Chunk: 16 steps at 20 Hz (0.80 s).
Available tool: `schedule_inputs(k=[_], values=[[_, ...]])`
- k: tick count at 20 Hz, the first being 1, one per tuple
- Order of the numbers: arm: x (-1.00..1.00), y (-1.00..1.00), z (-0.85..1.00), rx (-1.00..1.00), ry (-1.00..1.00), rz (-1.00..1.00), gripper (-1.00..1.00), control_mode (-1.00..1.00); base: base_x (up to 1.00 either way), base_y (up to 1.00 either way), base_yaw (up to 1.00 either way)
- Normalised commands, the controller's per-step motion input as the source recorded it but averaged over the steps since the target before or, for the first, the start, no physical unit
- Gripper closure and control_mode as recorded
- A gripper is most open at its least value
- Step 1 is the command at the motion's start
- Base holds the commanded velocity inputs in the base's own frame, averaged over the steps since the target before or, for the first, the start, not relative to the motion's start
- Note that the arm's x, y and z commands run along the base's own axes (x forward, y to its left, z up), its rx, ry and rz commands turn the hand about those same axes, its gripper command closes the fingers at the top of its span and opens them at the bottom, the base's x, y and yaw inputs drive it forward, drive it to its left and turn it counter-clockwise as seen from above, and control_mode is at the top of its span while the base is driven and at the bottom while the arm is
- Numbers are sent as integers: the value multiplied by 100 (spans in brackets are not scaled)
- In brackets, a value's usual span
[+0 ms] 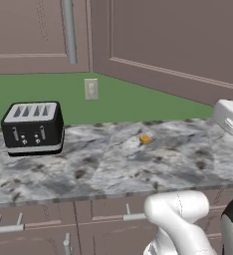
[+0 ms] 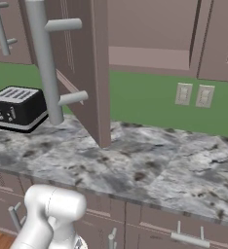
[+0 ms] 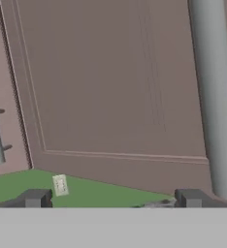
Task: Close all open cabinet doors.
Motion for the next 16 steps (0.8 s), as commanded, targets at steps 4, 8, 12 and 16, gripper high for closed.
schedule_inputs(k=[4,8,12,16], values=[[29,-4,0,0,-13,-4,-100,-100,0,0,0],[23,0,0,-2,-11,-18,-100,-100,0,0,0],[19,0,0,0,-7,-26,-100,-100,0,0,0],[23,-9,-1,0,0,-25,-100,-100,0,0,0]])
